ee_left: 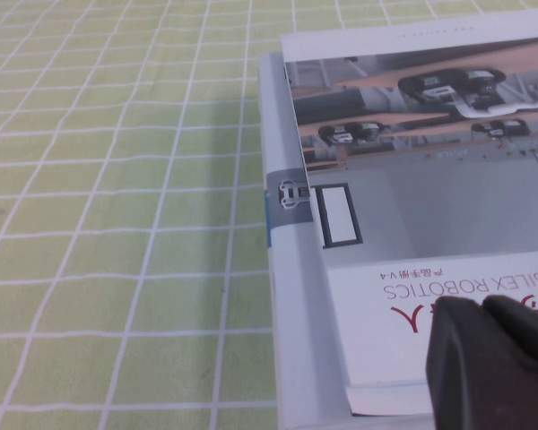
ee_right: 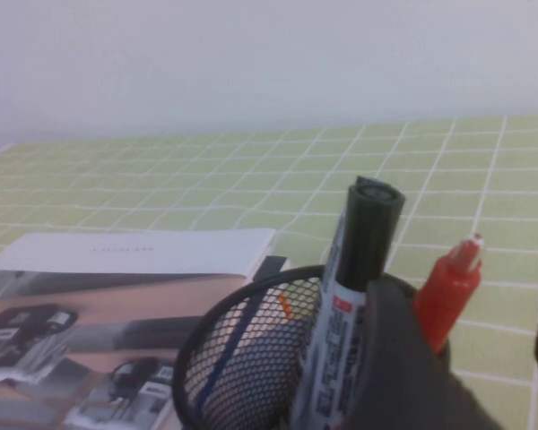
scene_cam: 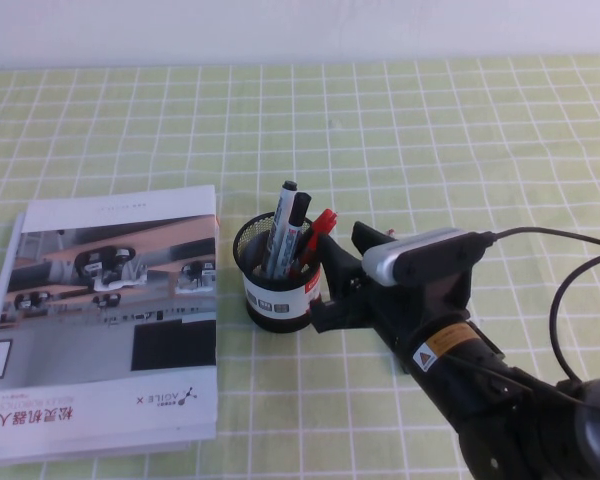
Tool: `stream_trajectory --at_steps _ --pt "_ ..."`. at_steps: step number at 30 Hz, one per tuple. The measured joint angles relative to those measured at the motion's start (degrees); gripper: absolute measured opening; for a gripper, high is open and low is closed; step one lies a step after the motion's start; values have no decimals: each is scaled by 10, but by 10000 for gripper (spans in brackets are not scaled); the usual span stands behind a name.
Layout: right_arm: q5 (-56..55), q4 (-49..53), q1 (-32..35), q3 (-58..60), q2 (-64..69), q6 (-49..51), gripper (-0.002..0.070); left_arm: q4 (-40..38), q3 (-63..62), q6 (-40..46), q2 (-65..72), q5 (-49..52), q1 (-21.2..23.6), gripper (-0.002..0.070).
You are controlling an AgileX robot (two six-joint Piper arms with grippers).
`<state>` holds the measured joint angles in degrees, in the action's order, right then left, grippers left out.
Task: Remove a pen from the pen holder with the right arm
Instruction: 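Take a marker out of the pen holder and lay it on the table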
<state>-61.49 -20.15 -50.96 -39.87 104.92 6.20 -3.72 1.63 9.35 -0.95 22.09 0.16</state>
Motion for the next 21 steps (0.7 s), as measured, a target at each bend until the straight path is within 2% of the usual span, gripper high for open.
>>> stream_trajectory --at_steps 21 --pt "41 -38 0 -60 45 1 289 0 0 0 0 0 0 -6"
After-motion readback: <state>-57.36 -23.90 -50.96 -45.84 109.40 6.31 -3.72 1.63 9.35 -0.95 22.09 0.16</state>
